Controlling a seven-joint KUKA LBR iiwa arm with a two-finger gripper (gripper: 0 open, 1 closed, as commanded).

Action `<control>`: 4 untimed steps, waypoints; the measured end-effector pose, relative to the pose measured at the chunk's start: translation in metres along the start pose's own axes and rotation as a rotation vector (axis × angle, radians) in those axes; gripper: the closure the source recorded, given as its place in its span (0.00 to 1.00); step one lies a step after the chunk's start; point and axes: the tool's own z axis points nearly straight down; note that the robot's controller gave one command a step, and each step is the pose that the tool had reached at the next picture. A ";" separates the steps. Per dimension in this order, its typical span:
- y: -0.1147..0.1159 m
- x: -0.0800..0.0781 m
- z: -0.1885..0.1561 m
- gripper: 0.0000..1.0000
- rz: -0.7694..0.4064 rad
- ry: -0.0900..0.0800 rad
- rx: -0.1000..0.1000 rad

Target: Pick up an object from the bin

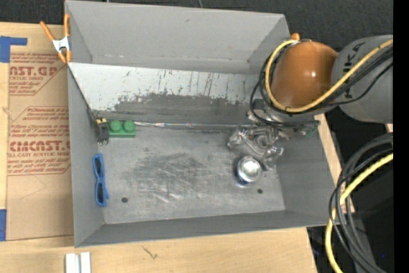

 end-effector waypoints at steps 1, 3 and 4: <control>0.039 0.059 0.000 0.00 -0.189 -0.007 -0.002; 0.054 0.029 -0.024 1.00 -0.690 -0.003 -0.011; 0.060 0.032 -0.019 1.00 -0.697 -0.002 -0.014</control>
Offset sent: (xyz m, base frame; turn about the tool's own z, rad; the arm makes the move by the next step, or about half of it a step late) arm -0.0685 -0.0309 -0.0034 -0.1907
